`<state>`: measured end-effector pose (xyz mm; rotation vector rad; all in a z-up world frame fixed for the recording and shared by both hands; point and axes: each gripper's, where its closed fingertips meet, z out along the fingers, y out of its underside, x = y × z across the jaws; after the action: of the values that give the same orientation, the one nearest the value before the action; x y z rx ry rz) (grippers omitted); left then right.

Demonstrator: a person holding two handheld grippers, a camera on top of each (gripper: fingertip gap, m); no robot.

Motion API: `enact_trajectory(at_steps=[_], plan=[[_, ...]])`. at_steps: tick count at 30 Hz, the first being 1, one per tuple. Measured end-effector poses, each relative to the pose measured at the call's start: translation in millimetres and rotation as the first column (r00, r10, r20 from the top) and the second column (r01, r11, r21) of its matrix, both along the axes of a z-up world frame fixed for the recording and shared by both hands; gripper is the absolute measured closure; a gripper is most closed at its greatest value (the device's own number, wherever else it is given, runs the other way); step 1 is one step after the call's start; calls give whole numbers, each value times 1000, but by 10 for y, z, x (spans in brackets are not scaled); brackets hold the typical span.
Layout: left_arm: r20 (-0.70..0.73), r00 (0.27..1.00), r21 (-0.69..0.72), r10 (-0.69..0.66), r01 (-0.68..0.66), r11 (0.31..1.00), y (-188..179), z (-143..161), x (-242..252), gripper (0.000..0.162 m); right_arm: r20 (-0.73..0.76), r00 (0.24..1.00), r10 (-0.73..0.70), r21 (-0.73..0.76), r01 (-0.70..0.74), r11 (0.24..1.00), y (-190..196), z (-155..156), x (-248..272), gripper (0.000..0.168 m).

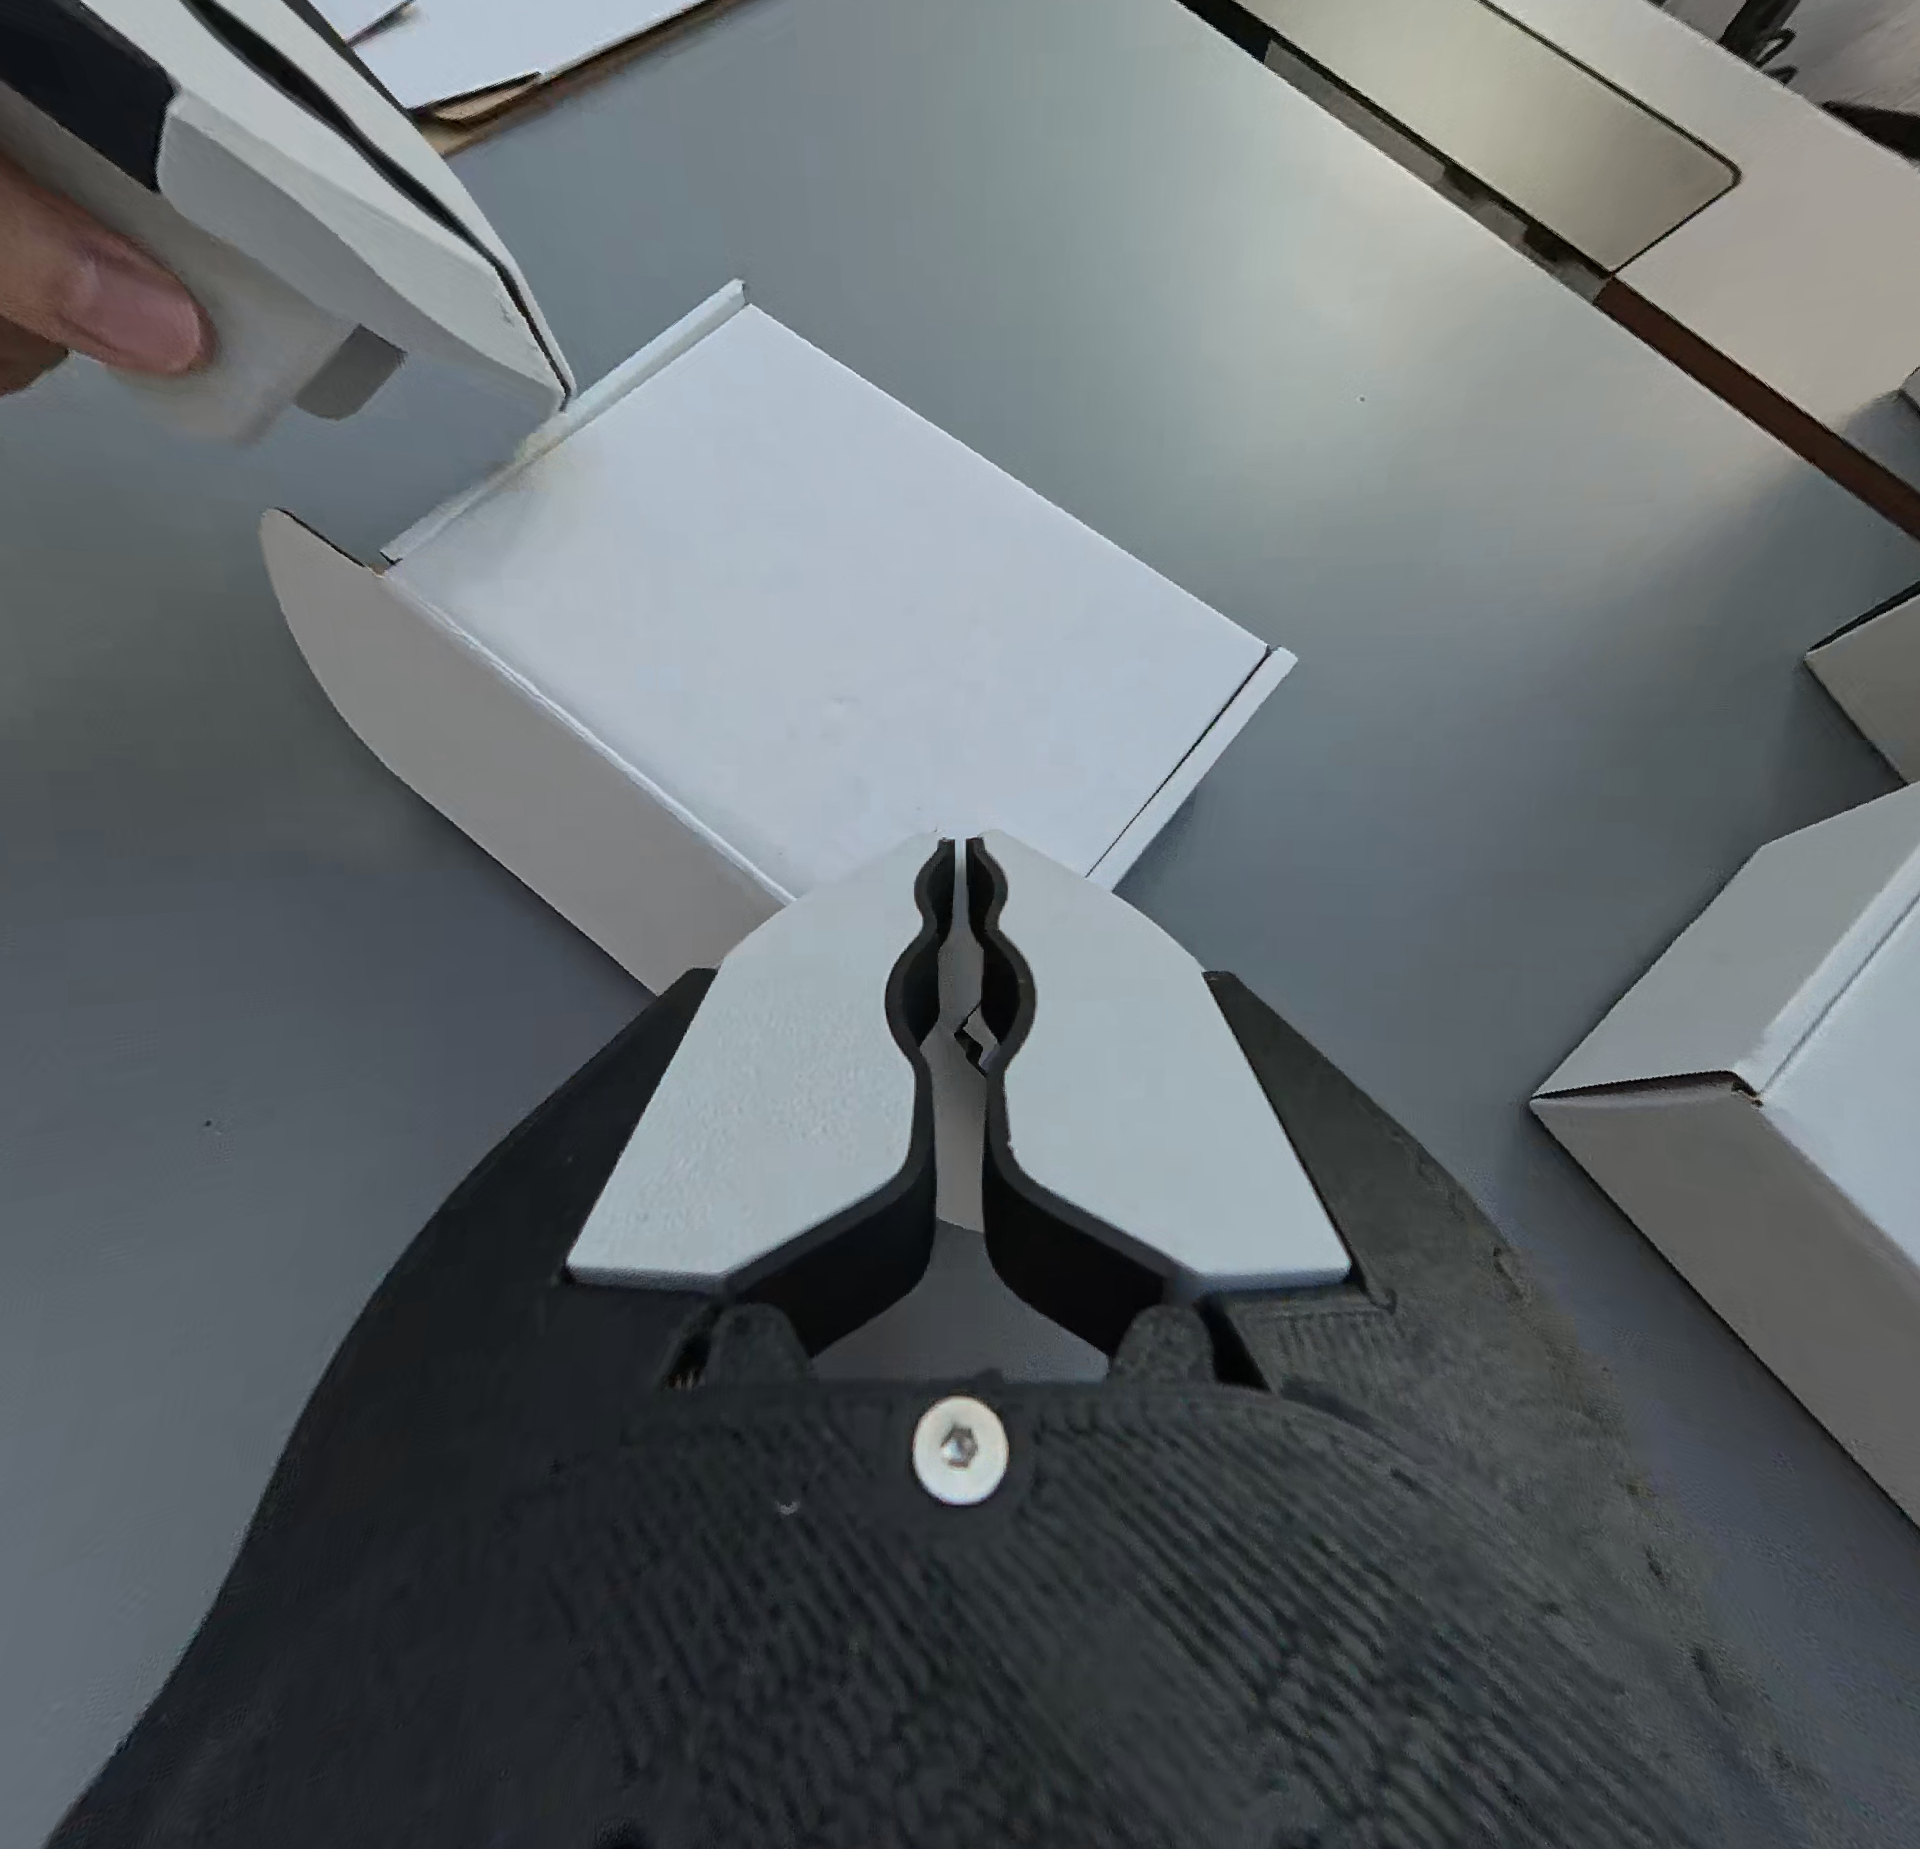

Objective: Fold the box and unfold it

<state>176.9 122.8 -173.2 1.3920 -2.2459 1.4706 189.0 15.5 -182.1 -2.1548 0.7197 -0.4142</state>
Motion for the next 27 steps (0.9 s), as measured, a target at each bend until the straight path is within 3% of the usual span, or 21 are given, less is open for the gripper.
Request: enact_trajectory(at_steps=[7,9,14,23,27], plan=[[70,997,82,-11,5,997,7,-88,-37,162,-205,977,-52,378,129,917,-288,349,223,102],[85,996,98,-13,4,995,14,-89,-38,162,-286,956,-58,401,175,899,-404,347,308,87],[97,995,73,2,-9,997,25,-87,-40,162,-468,884,17,381,184,906,-381,172,329,69],[117,992,41,38,-43,998,124,-91,-60,162,-709,653,265,461,146,875,114,158,225,83],[124,992,21,37,-40,999,130,-92,-65,162,-761,595,259,393,105,914,235,94,246,78]])
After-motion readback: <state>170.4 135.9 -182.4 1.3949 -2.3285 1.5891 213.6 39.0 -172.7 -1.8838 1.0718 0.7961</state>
